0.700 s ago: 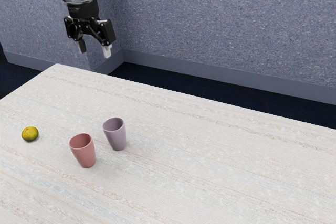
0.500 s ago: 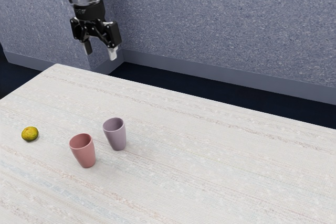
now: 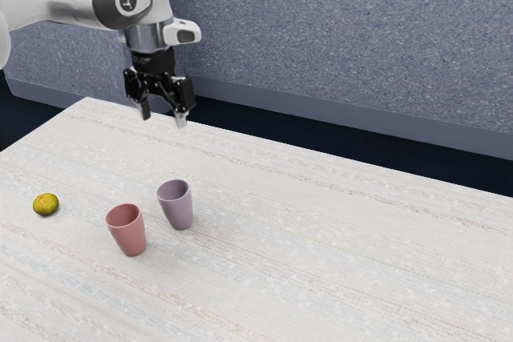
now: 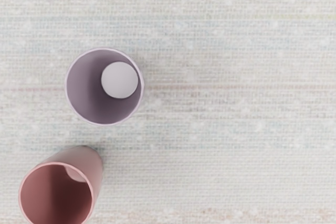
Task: Place the right cup onto the left cup
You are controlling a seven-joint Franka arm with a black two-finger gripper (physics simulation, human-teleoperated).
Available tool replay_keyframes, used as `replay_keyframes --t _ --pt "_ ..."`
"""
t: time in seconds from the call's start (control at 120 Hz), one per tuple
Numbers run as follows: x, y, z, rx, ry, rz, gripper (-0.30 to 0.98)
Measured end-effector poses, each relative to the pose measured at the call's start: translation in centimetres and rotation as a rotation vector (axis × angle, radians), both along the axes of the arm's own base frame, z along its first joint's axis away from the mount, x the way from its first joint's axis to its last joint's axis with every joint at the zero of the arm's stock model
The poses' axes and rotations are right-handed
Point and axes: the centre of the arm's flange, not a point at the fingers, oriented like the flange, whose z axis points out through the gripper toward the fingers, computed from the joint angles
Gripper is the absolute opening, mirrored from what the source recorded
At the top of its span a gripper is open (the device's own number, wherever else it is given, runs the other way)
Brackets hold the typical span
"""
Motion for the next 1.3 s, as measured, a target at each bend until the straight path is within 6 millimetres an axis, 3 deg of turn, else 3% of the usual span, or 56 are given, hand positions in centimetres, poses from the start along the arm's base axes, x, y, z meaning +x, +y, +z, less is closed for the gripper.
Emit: replay_keyframes --t 0.208,0.708,1.05,1.3 --pt "1.6 -0.5 -4.6 0.000 -0.004 -0.009 0.66" --pt "-0.1 0.7 -13.0 -0.005 -0.034 0.011 0.66" --pt "0.6 2.0 -14.2 -0.002 -0.073 0.034 0.66" --pt "1.2 2.8 -16.2 0.002 -0.060 0.048 0.66"
